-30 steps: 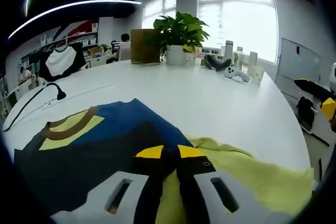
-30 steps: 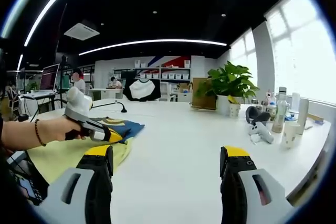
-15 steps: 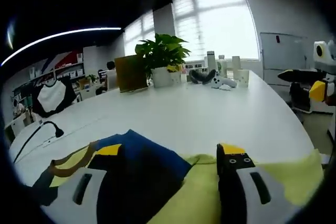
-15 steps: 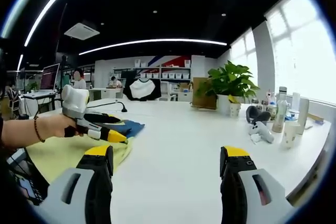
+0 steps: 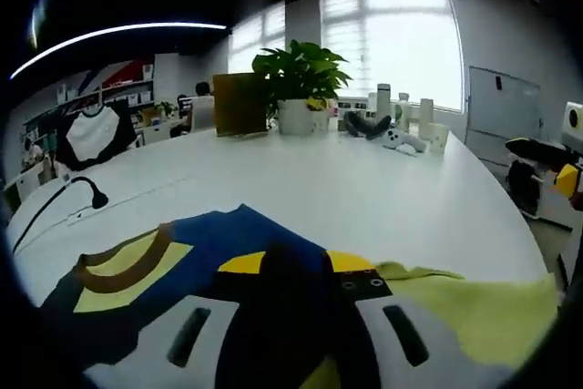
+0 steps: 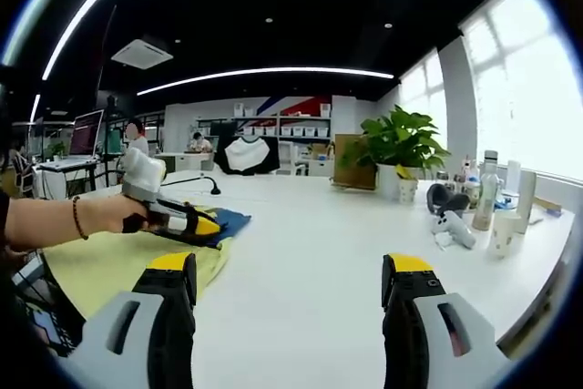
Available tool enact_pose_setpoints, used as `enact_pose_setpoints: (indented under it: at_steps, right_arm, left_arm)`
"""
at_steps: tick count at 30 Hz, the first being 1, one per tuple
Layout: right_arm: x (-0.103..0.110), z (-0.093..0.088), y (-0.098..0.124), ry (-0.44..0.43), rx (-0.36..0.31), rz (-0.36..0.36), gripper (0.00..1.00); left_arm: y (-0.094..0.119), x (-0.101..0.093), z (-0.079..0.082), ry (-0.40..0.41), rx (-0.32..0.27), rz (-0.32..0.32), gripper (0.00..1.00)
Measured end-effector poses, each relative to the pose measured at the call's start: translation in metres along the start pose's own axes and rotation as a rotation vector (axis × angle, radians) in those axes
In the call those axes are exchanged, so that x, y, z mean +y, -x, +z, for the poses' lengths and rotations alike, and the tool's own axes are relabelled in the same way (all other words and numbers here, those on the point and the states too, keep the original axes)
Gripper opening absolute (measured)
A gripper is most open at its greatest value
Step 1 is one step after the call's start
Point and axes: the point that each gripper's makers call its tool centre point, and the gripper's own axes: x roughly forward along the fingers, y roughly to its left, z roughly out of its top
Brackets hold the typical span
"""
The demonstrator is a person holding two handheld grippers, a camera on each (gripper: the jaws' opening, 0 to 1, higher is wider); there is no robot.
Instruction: Fold the garment on the visible template until the final outline fits inside the template.
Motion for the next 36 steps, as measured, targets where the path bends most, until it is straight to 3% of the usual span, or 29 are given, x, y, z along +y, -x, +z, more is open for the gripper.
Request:
enact_pose_setpoints:
  at_steps: [7, 12, 14, 17, 24, 26, 29, 32, 36]
  right_arm:
    - [-0.002, 0.0, 0.0, -0.001, -0.002, -0.005, 0.86]
    - [-0.001, -0.002, -0.001, -0.002, 0.004, -0.003, 0.86]
    - [0.0, -0.002, -0.001, -0.002, 0.005, -0.001, 0.86]
    - [0.0, -0.002, -0.001, -0.003, 0.006, -0.002, 0.86]
    - [0.001, -0.003, -0.001, -0.004, 0.01, -0.002, 0.86]
    - [0.002, -0.003, -0.001, -0.003, 0.011, 0.0, 0.86]
    - [0.002, -0.003, -0.001, -0.002, 0.01, 0.0, 0.86]
    - [0.001, -0.003, 0.0, -0.002, 0.011, -0.002, 0.86]
    - [0.0, -0.003, 0.0, -0.003, 0.01, -0.005, 0.86]
  left_arm:
    - [-0.008, -0.003, -0.011, 0.066, 0.044, -0.025, 0.16]
    - [-0.008, -0.001, -0.01, 0.053, 0.038, -0.014, 0.1]
    - [-0.006, 0.0, -0.006, 0.114, 0.017, -0.016, 0.08]
    - [-0.002, -0.006, -0.001, 0.294, -0.002, -0.087, 0.08]
    - [-0.005, 0.002, 0.0, 0.275, -0.002, -0.096, 0.07]
    - [-0.01, 0.003, -0.002, 0.214, 0.001, -0.089, 0.1]
    - [-0.013, -0.002, -0.005, 0.211, 0.003, -0.106, 0.18]
    - [-0.014, -0.009, -0.005, 0.144, -0.01, -0.123, 0.25]
    - [-0.007, -0.024, -0.004, 0.101, -0.006, -0.176, 0.46]
